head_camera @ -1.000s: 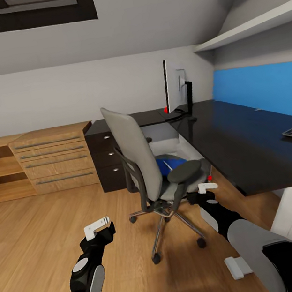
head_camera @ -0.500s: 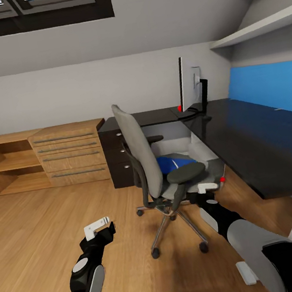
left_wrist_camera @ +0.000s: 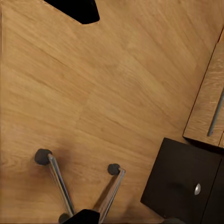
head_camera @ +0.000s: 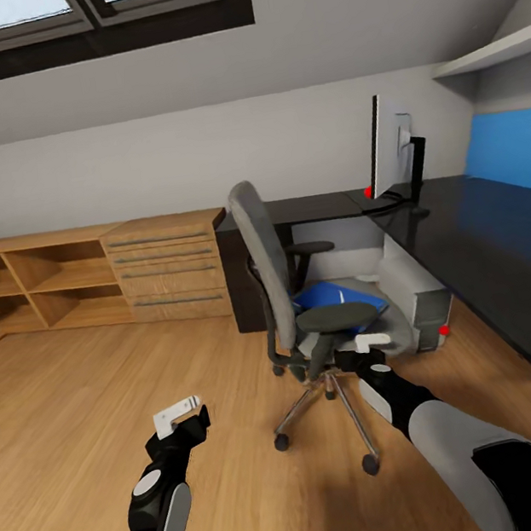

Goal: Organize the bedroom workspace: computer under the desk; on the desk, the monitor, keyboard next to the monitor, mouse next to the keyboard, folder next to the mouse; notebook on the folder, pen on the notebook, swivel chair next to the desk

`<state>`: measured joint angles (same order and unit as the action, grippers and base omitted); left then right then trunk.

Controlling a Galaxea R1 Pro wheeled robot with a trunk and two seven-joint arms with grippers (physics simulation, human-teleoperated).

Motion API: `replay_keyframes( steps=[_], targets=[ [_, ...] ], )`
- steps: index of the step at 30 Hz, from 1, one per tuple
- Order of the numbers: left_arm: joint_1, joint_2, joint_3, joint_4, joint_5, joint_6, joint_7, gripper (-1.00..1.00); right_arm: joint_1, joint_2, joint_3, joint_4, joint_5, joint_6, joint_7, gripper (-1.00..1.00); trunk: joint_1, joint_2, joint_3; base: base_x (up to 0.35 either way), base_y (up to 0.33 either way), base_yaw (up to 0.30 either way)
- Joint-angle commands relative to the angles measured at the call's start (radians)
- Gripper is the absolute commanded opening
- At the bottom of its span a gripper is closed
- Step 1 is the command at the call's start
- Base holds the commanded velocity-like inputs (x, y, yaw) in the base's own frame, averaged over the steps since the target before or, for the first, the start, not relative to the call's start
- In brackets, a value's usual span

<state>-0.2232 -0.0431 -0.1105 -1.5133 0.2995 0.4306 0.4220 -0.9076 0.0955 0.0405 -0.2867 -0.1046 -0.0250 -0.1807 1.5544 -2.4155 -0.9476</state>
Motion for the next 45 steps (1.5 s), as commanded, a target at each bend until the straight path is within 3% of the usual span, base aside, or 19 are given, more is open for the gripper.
replay_keyframes(
  steps=[1, 26, 34, 45],
  targets=[
    [-0.001, 0.0, -0.002, -0.001, 0.01, 0.002, 0.009, 1.0, -0.001, 0.001, 0.006, 0.0, -0.011, -0.003, -0.003, 1.0, 0.0, 0.0, -0.001, -0.126, 0.113, 0.273],
    [-0.001, -0.001, -0.003, 0.001, 0.009, 0.002, 0.009, 1.0, -0.001, 0.003, 0.005, -0.001, -0.01, -0.003, -0.006, 1.0, 0.0, 0.0, -0.001, -0.023, 0.021, 0.196],
    [-0.001, -0.001, -0.003, 0.004, 0.009, 0.002, 0.009, 1.0, -0.001, 0.003, 0.004, -0.002, -0.012, -0.003, -0.006, 1.0, 0.0, 0.0, -0.001, -0.189, -0.055, 0.003],
    [-0.001, 0.0, -0.002, 0.0, 0.013, 0.003, 0.008, 1.0, -0.001, -0.001, 0.003, -0.005, -0.01, -0.003, -0.006, 1.0, 0.0, 0.0, -0.001, -0.142, -0.039, -0.226]
  ],
)
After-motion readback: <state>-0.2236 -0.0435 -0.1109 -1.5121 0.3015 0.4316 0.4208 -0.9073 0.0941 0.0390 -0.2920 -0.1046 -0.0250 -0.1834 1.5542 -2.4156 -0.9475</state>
